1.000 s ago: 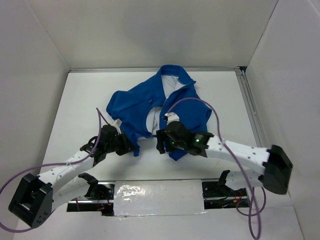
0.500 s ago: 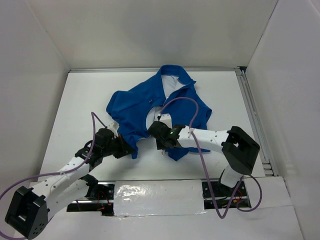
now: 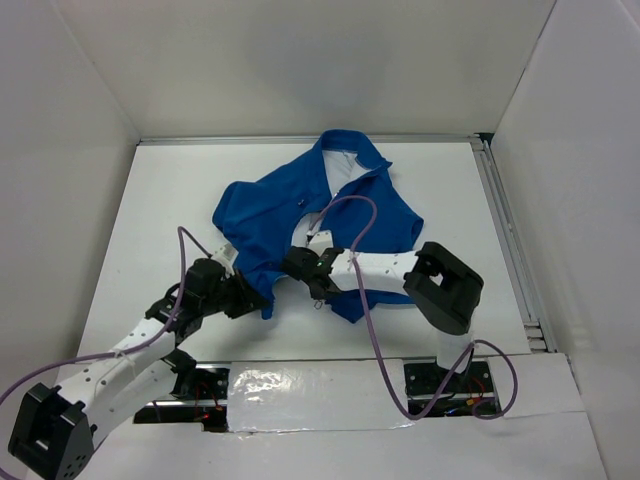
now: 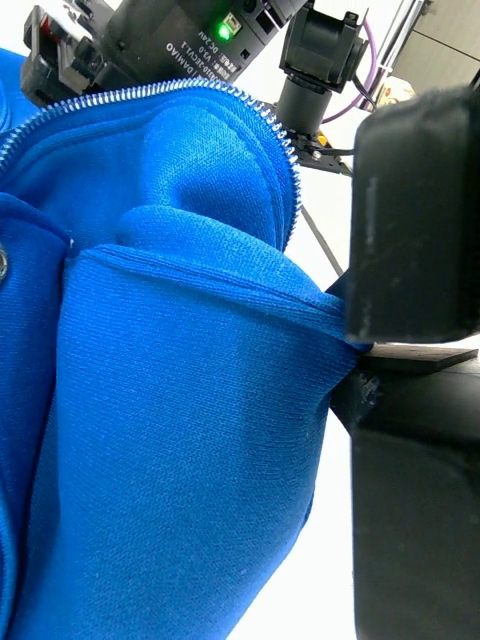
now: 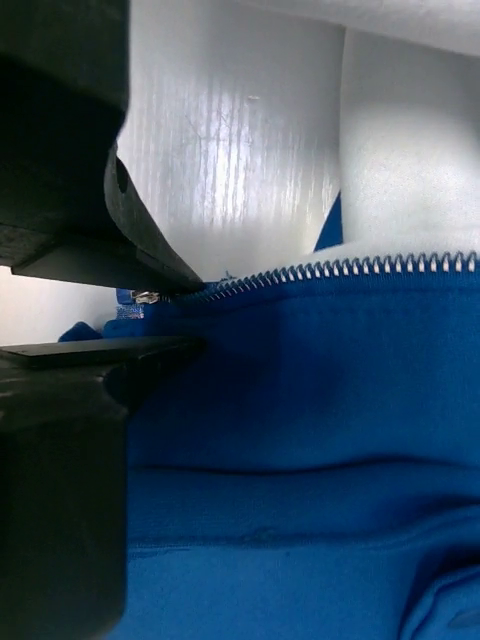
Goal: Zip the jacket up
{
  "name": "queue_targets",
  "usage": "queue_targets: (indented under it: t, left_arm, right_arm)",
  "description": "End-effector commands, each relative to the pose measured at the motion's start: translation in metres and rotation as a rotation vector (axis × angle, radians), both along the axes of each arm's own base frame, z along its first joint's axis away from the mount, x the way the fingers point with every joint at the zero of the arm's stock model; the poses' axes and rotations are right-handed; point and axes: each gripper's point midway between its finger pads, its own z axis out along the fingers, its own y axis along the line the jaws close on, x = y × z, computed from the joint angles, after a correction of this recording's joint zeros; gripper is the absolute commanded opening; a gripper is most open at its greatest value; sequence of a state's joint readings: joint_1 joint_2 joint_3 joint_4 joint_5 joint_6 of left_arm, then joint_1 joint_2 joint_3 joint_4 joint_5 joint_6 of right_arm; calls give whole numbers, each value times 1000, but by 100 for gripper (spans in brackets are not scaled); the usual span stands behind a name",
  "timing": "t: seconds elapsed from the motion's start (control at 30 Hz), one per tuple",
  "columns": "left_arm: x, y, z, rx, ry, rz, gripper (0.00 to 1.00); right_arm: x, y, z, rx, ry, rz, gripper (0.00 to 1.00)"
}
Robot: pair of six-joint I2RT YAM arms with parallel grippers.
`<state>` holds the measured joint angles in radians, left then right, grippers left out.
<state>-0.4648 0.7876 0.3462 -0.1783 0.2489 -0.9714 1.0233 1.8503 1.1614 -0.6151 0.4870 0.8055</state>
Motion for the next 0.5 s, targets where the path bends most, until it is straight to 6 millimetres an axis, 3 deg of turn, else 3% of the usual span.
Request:
queue_targets:
  t: [0.0,0.03,0.1,0.13,0.23,0.27,0.33,0.37,0.47]
  left_arm:
    - [3,2,7,-1,-28,5,0]
    - [3,2,7,-3,-28,8,0]
    - [2,2,7,-1,-26,8,0]
    - [2,2,7,-2,-23,9,0]
    - [2,3,8,1,-27,9,0]
    - [2,3,9,1,-27,9,0]
    - [2,3,10,0,-34,10,0]
    - [2,4,9,4,-33,13,0]
    - [2,4,10,0,-36,13,0]
  right_arm:
    - [5,5,-7,-19,-2,4,30]
    - [5,6,-8,-20,-2,8,25]
    - [6,7,-7,-18,-2,-1,4]
    - [6,8,-4,-12,-6,-4,0]
    - [8,10,23,39,-40,8,0]
    - [8,10,43,71,-64,28,0]
    - [6,10,64,107,-89,52,0]
    - [3,11,82,150,-100,82,0]
    - [-10,19,106,226,-81,191,0]
